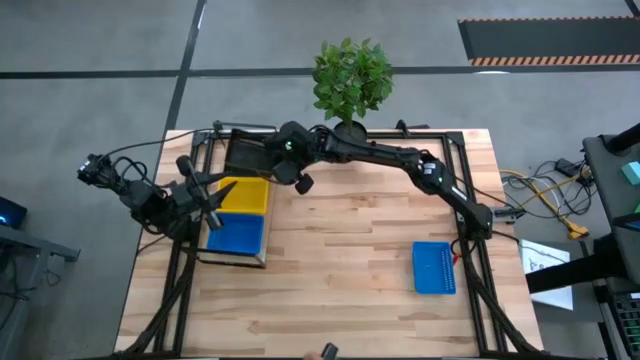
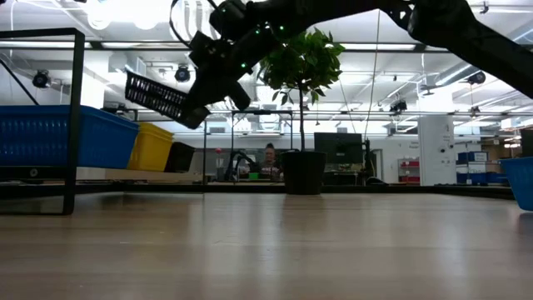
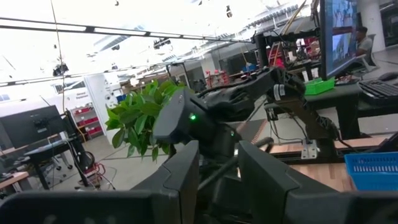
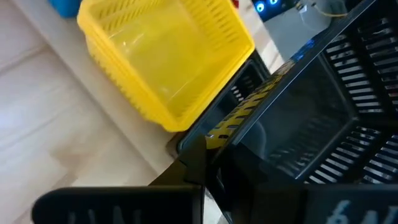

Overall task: Stack baskets on shelf by color
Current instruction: Stack the black basket on top of the black basket on the shelf

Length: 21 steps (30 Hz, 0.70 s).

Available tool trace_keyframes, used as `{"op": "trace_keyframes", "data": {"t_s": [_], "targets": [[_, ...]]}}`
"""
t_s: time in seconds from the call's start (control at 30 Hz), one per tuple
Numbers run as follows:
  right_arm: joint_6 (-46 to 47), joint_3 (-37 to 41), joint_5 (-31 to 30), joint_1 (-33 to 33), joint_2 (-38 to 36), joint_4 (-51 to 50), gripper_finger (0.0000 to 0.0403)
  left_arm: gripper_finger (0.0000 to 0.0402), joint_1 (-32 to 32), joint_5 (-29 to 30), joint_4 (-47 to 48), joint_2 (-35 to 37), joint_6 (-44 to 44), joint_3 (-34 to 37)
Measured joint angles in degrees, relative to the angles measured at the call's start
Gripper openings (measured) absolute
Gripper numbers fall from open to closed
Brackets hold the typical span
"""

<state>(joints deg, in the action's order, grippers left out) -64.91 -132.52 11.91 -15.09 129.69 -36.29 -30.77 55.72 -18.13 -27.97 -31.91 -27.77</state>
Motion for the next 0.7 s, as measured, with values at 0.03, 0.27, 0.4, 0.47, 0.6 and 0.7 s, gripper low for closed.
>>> {"op": "trace_keyframes", "data": {"t_s": [0.03, 0.27, 0.4, 0.47, 0.6, 0.7], "targets": [[0.59, 0.24, 0.76, -0.20, 0.00, 0.80, 0.0022, 0.0097, -0.01, 0.00, -0.26, 0.00, -0.01, 0.00], [0.34, 3.66, 1.79, -0.70, -0.04, 6.03, 0.0022, 0.0097, 0.00, -0.11, -0.52, -0.01, -0.03, 0.00], [0.34, 6.60, 1.53, -0.70, -0.04, 10.24, 0.0022, 0.0097, 0.00, -0.11, -0.50, -0.02, -0.01, 0.00], [0.02, 7.61, 0.37, -0.70, -0.04, 11.88, 0.0022, 0.0097, -0.01, -0.11, -0.50, -0.02, -0.02, 0.00], [-0.69, 9.58, -1.91, -0.70, -0.09, 15.40, 0.0022, 0.0097, -0.01, -0.09, -0.50, -0.02, -0.03, 0.00], [-0.71, 10.60, -2.93, -0.87, -0.09, 16.08, 0.0022, 0.0097, -0.01, -0.09, -0.50, -0.02, -0.03, 0.00]]}}
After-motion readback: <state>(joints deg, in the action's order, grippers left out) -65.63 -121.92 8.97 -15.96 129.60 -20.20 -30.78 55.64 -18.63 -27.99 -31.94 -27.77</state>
